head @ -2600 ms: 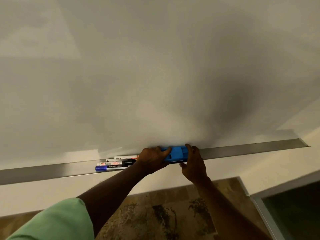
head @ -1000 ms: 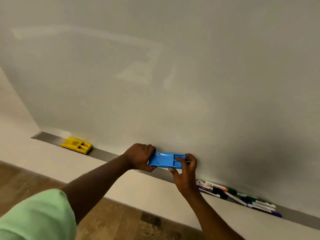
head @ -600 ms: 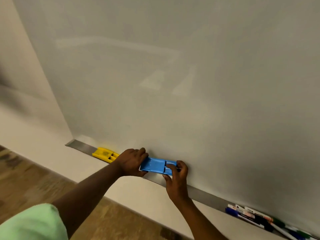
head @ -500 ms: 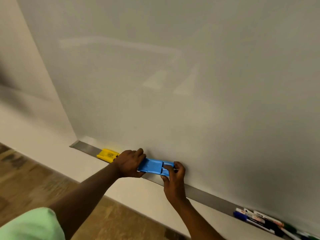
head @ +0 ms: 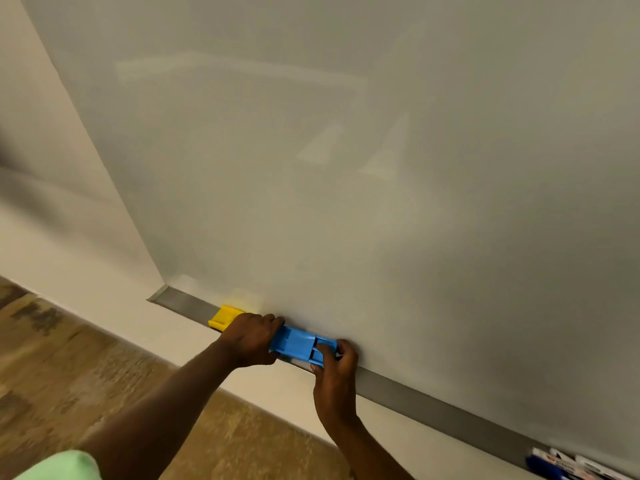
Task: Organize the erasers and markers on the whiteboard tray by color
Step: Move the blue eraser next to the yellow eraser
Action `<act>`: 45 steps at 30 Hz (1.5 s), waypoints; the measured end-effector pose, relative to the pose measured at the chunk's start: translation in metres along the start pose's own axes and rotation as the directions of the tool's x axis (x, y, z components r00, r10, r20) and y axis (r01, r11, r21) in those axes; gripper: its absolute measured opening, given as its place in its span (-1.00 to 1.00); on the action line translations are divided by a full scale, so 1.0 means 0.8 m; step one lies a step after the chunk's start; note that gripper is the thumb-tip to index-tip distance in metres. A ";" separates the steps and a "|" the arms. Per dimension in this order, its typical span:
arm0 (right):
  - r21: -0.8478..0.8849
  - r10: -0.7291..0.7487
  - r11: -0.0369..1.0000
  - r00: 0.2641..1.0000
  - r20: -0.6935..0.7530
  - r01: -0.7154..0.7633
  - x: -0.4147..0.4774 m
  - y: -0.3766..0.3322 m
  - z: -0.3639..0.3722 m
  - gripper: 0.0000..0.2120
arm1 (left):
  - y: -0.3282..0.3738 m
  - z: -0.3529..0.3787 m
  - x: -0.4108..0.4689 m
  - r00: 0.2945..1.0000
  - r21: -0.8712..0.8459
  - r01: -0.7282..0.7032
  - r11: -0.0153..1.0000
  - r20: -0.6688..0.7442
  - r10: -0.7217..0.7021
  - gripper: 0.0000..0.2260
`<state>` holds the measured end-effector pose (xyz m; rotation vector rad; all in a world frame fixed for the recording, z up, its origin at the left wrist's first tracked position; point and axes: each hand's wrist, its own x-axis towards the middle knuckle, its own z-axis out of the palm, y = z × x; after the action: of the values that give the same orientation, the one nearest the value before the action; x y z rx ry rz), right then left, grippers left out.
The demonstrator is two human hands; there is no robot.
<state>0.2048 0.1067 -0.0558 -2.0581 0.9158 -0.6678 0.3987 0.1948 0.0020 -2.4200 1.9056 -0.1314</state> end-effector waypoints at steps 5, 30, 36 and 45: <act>-0.089 0.090 0.992 0.996 -0.013 -0.090 0.003 -0.005 0.020 -0.56 | -0.008 0.005 0.005 1.000 -0.003 -0.024 1.000 0.000 0.024 -0.39; -0.179 0.093 0.980 0.996 0.005 -0.091 0.010 0.025 0.054 -0.76 | -0.021 0.036 -0.001 0.986 0.086 -0.151 0.985 -0.053 0.156 -0.40; -0.204 0.131 0.970 0.991 -0.030 -0.134 0.010 0.023 0.059 -0.83 | -0.024 0.048 0.000 0.971 0.109 -0.206 0.972 -0.100 0.217 -0.54; -0.196 0.134 0.972 0.991 0.009 -0.130 0.000 -0.009 0.036 -0.62 | -0.034 0.086 0.008 0.962 0.032 -0.201 0.979 -0.181 0.203 -0.48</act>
<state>0.2275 0.1224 -0.0659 -2.1476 1.1334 -0.4997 0.4336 0.1946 -0.0638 -2.2569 2.2076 -0.3675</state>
